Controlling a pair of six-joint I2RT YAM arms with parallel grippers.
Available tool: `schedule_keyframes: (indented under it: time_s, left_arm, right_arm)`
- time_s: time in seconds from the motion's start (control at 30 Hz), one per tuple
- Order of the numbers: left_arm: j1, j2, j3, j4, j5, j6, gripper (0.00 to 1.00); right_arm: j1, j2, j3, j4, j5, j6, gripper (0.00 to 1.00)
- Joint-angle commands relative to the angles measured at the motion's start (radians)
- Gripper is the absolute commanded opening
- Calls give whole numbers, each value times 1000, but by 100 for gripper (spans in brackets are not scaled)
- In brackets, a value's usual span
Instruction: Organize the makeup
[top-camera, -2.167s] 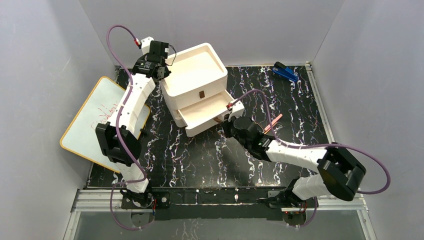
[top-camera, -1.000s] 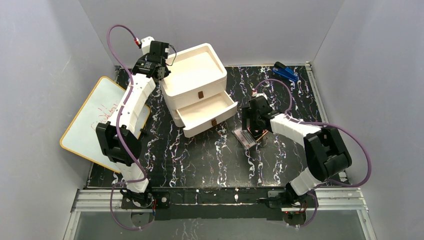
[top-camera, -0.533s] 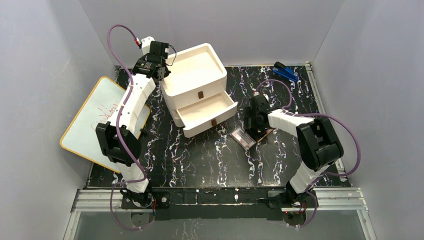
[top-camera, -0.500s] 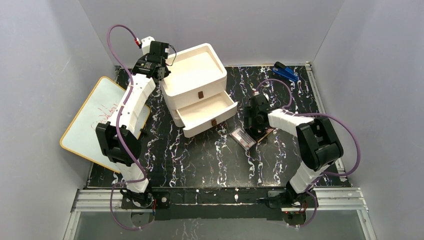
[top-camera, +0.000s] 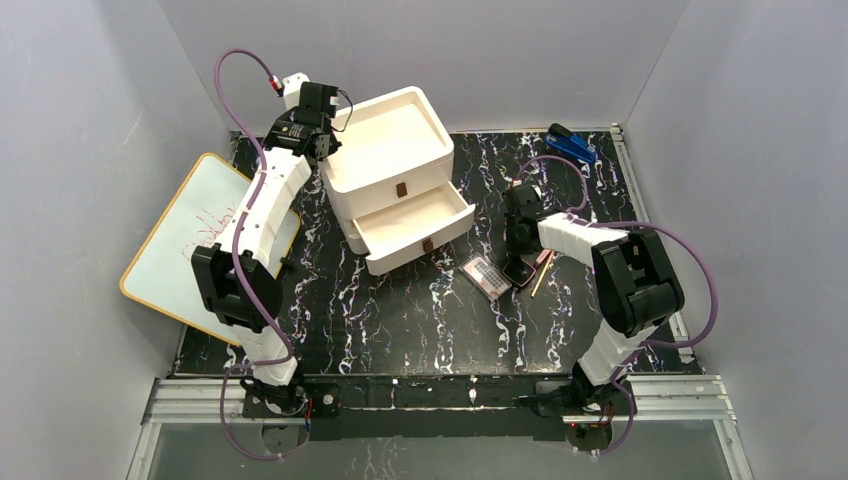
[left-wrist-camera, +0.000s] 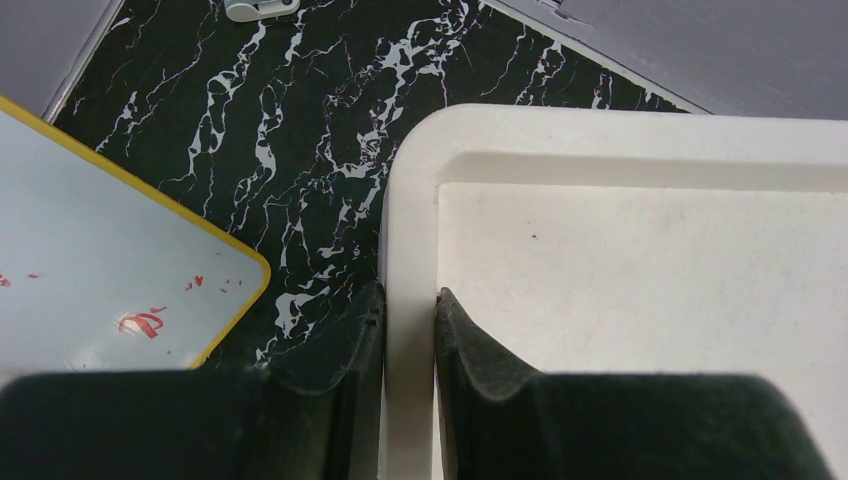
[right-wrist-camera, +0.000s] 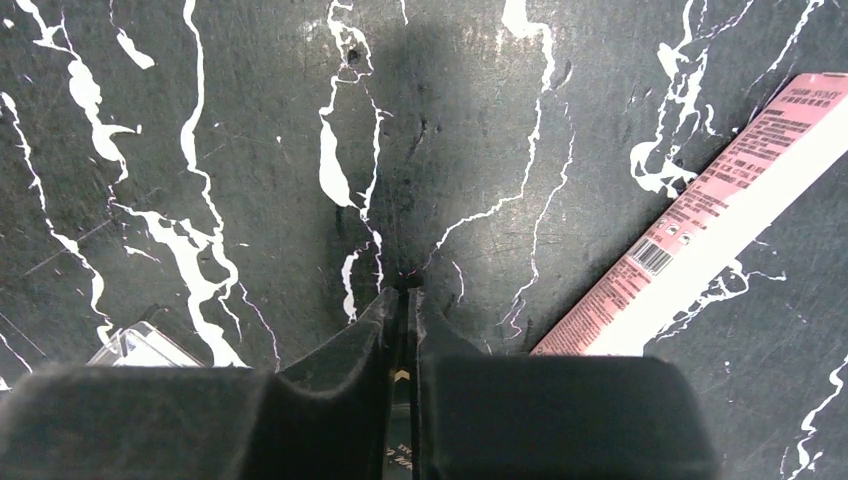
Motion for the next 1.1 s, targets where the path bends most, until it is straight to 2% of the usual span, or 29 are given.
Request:
schedule_keyframes:
  time_s: [0.0, 0.07, 0.1, 0.17, 0.23, 0.37, 0.63, 0.8, 0.93, 1.07]
  left_arm:
    - [18, 62, -42, -115, 34, -18, 0]
    - [18, 62, -41, -116, 34, -15, 0]
    - [18, 62, -41, -116, 34, -12, 0]
    - [18, 63, -38, -117, 32, -9, 0]
    - [18, 66, -36, -117, 32, -8, 0]
    - [18, 74, -38, -112, 38, -8, 0]
    - [18, 73, -60, -100, 54, -7, 0]
    - [18, 55, -80, -89, 48, -2, 0]
    - [18, 36, -105, -84, 36, 6, 0]
    - [19, 20, -127, -81, 11, 16, 0]
  right_arm:
    - [-4, 24, 35, -41, 8, 6, 29]
    - [-4, 11, 43, -56, 19, 9, 64]
    - [-4, -1, 49, -72, 25, 9, 77]
    - [-3, -37, 62, -109, 47, 18, 91]
    - [-3, -83, 69, -149, 71, 37, 98]
    - [-3, -178, 69, -244, 69, 165, 99]
    - [-3, -307, 36, -302, -89, 432, 99]
    - [-3, -230, 98, -448, -50, 630, 99]
    - [-3, -118, 173, -575, 11, 696, 99]
    - [-2, -59, 180, -558, -15, 704, 99]
